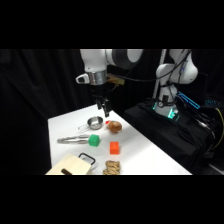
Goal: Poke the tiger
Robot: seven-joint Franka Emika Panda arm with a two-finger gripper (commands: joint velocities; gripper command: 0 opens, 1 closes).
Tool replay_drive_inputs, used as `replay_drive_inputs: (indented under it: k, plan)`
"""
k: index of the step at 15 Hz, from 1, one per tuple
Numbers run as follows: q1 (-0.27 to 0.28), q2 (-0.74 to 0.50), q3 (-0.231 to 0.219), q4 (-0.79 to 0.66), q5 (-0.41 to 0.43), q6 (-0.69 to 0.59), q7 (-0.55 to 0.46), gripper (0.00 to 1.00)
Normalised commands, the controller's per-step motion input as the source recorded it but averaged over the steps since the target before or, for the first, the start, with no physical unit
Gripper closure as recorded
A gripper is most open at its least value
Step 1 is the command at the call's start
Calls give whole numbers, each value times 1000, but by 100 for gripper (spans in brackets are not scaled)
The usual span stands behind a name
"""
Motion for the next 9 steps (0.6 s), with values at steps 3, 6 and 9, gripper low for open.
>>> replay_drive_inputs:
  k: [3,6,9]
  plan:
    - [-6,7,33,20,14,16,14,0]
    - [77,54,92,142,-20,-20,104,0]
    - [181,175,146,331,-109,-67,252,0]
